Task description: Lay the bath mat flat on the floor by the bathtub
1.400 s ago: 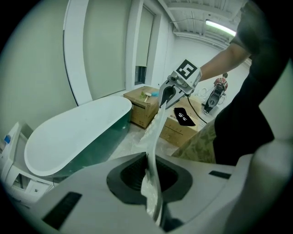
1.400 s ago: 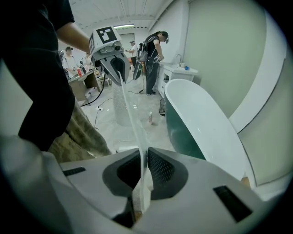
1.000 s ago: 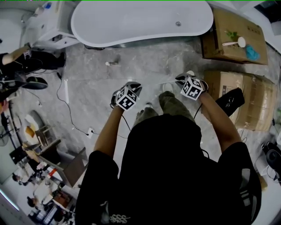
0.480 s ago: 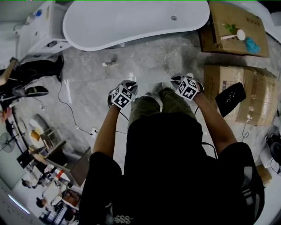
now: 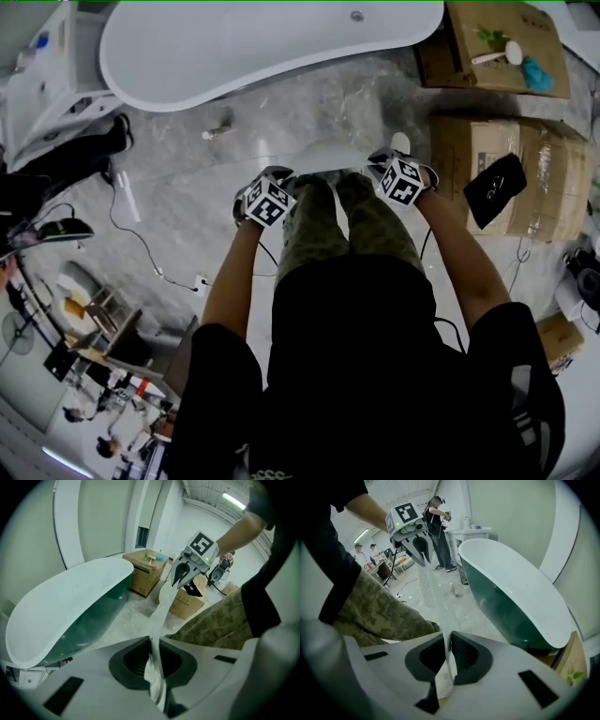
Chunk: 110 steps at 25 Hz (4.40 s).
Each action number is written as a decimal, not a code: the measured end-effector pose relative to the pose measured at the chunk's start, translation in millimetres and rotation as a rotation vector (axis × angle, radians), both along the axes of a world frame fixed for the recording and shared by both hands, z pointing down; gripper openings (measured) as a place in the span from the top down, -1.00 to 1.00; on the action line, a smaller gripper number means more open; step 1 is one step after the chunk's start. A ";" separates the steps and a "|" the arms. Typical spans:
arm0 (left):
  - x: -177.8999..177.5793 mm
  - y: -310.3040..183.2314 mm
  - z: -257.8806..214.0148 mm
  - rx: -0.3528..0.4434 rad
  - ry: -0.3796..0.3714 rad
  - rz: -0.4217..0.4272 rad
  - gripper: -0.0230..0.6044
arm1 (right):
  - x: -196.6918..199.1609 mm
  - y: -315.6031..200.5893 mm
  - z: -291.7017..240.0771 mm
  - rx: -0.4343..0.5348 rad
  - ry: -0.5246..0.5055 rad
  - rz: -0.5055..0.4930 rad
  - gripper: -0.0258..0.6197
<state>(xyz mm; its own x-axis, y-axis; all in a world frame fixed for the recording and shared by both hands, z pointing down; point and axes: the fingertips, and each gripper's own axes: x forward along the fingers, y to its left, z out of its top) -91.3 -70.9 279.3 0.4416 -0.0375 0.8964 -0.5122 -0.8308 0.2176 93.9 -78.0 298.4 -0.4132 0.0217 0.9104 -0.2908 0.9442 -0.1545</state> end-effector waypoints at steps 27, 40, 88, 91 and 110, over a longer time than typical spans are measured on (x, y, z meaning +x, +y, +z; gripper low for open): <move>-0.7 59.9 329.2 -0.025 -0.056 0.216 0.84 | 1.0 55.7 314.4 -0.007 0.082 0.114 0.83; 2.6 80.2 407.9 0.031 -0.133 0.221 0.84 | 4.1 79.5 397.3 0.021 0.095 0.005 0.83; -62.4 -127.1 717.3 0.312 -0.144 0.114 0.84 | -64.4 -141.0 718.8 0.494 0.080 -0.315 0.83; -67.3 -135.7 731.8 0.312 -0.136 0.084 0.84 | -67.6 -149.3 722.3 0.482 0.060 -0.265 0.83; -206.6 -51.8 742.5 0.314 -0.047 -0.627 0.02 | 68.3 -162.0 715.8 0.288 -0.098 0.434 -0.07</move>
